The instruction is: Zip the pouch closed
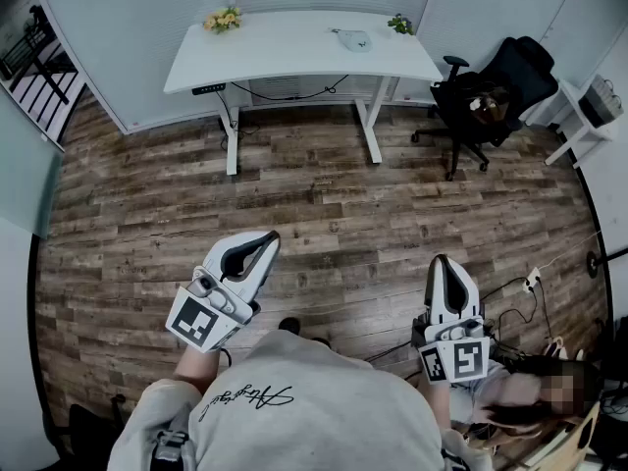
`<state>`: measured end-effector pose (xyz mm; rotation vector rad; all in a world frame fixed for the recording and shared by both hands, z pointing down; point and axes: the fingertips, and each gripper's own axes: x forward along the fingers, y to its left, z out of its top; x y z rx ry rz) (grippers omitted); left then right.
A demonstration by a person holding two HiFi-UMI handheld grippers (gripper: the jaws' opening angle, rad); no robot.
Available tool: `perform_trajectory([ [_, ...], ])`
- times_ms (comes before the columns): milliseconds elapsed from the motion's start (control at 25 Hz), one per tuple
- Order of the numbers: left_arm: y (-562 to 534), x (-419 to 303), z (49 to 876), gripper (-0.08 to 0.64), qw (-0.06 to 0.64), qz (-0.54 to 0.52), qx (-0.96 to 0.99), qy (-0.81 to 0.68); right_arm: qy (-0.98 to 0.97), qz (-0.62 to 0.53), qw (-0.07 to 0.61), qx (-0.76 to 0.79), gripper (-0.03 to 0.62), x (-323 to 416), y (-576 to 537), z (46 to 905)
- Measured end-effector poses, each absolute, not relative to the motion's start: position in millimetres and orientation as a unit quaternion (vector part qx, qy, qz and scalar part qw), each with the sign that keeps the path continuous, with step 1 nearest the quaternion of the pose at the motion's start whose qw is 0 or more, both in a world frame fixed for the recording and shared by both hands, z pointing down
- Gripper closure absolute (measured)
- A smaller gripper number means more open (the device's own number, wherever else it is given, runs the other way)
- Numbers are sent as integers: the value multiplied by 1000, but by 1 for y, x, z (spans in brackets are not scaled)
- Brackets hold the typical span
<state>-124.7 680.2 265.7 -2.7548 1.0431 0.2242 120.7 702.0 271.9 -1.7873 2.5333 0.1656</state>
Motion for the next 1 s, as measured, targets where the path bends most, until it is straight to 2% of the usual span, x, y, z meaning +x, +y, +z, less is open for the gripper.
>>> perform_trajectory([
  [1000, 685, -129, 265, 560, 101, 69, -934, 335, 813, 60, 19, -578, 592, 105, 704, 273],
])
